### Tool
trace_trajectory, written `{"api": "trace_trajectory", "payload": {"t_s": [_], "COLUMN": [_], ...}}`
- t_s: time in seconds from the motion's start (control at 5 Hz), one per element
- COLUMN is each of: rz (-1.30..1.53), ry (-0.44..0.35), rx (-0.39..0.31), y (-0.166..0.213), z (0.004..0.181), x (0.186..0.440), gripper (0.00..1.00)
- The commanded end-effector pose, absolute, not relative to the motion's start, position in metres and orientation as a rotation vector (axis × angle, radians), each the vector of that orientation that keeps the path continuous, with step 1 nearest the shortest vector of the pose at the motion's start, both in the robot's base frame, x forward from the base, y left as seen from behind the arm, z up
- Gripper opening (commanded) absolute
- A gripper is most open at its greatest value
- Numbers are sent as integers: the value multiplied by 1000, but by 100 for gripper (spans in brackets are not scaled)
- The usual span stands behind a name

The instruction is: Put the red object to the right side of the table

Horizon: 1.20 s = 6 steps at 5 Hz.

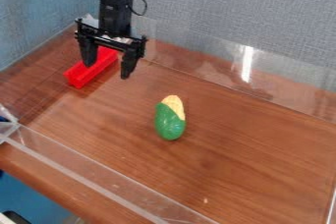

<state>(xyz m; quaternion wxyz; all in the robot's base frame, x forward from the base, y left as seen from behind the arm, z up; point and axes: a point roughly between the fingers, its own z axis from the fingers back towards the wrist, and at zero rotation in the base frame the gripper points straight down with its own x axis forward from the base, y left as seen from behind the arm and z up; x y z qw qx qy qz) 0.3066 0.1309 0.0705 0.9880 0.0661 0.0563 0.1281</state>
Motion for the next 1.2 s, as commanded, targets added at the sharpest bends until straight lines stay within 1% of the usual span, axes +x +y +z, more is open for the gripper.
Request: {"api": "trace_trajectory", "payload": {"t_s": [0.0, 0.6, 1.0], "rz": [267, 329, 258], "ry": [59, 99, 125], "rx": [156, 170, 172], "y": [137, 179, 187], "z": [82, 77, 57], "x": [307, 316, 332], "gripper": [100, 100, 100]}}
